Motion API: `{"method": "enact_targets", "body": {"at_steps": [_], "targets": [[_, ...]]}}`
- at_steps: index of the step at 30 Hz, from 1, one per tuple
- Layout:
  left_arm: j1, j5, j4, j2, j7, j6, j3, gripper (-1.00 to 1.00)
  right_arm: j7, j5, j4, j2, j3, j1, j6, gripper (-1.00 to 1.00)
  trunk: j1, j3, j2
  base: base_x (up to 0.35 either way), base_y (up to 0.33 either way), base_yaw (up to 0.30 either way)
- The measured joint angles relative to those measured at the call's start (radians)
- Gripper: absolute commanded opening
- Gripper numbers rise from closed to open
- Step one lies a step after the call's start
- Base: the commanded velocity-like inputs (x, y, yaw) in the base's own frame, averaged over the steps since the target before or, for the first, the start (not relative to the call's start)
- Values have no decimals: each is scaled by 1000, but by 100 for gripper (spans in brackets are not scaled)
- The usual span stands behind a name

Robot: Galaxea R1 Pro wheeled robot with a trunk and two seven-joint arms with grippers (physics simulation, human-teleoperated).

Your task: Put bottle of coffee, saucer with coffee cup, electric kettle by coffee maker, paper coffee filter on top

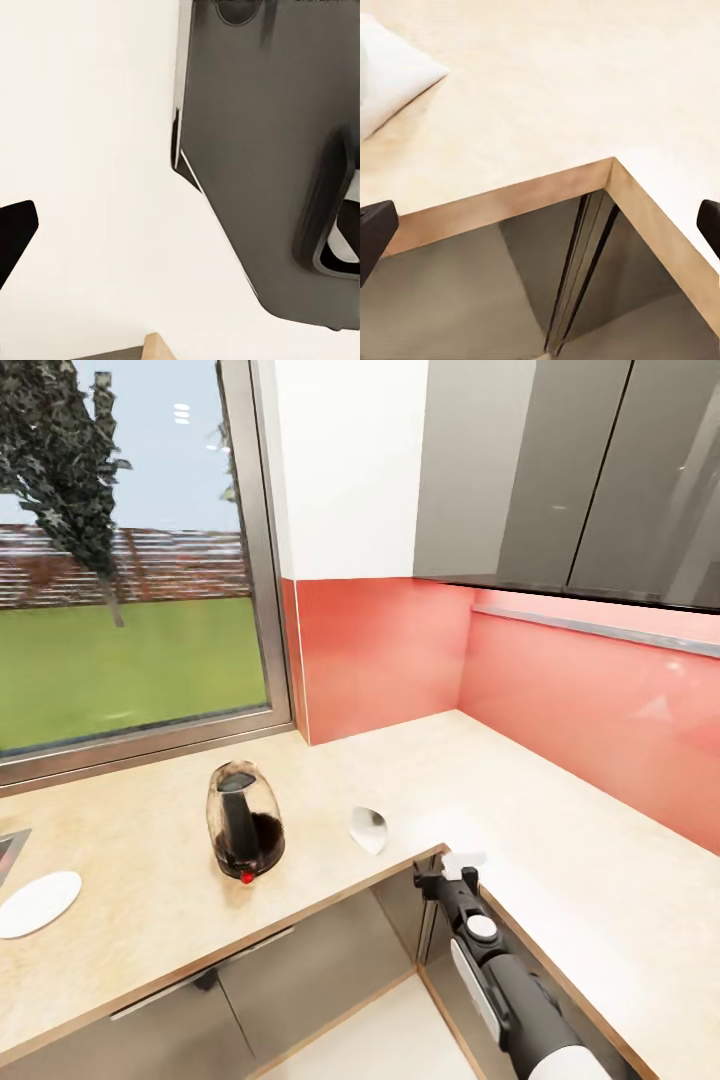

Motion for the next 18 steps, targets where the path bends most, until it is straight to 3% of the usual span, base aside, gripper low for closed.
{"method": "enact_targets", "body": {"at_steps": [2, 12, 18], "targets": [[0, 1, 0, 3, 2, -1, 1, 100, 1, -1, -3, 1, 23, 0, -1, 100, 0, 0, 0, 0, 0, 0], [0, 2, 0, 11, 9, -6, 3, 100, 0, 0, -19, 1, 28, 0, -3, 100, 0, 0, 0, 0, 0, 0], [1, 8, 0, 17, 11, -6, 5, 100, 0, 0, -23, 1, 26, 0, -1, 100, 0, 0, 0, 0, 169, 0]]}}
